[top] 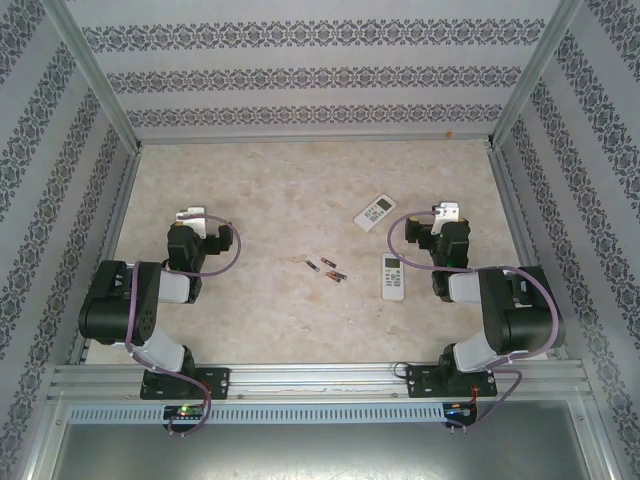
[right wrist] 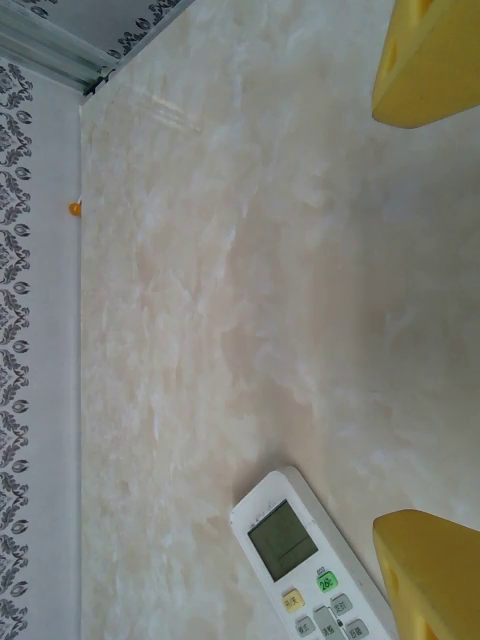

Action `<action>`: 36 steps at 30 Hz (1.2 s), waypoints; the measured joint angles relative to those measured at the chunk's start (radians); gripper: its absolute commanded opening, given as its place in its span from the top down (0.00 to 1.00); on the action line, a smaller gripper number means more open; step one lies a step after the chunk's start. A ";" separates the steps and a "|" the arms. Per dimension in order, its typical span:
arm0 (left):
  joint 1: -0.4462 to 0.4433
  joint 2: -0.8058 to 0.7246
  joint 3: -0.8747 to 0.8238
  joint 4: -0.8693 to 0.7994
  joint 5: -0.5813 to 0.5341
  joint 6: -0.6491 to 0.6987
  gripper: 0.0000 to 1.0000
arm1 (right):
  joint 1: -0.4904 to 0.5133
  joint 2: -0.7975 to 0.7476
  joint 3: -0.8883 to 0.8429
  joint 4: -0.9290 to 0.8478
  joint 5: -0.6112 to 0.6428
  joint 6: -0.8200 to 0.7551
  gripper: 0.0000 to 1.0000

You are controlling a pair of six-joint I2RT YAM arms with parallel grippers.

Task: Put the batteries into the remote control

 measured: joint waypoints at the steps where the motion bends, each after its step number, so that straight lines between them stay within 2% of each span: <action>1: 0.000 0.000 0.000 0.000 0.000 0.000 0.00 | 0.000 0.000 0.000 0.000 0.000 0.000 0.02; 18: 0.000 -0.001 -0.006 0.010 0.023 0.005 0.00 | 0.000 0.000 0.000 0.000 -0.011 0.000 0.02; 23: -0.005 -0.092 -0.061 0.004 0.008 0.008 0.00 | 0.008 -0.045 -0.008 -0.014 0.006 0.000 0.02; 26: -0.065 -0.283 -0.090 -0.074 -0.059 0.030 0.00 | 0.052 -0.230 -0.006 -0.160 0.068 0.024 0.02; 28: -0.134 -0.475 -0.075 -0.192 -0.084 0.012 0.00 | 0.089 -0.408 0.034 -0.348 0.084 0.111 0.03; 30: -0.189 -0.638 -0.019 -0.328 -0.088 -0.036 0.00 | 0.113 -0.517 0.129 -0.555 0.079 0.219 0.06; 32: -0.256 -0.753 0.081 -0.470 -0.083 -0.103 0.00 | 0.133 -0.537 0.259 -0.755 0.055 0.322 0.05; 36: -0.441 -0.803 0.270 -0.715 -0.022 -0.204 0.00 | 0.217 -0.431 0.416 -1.044 0.006 0.422 0.02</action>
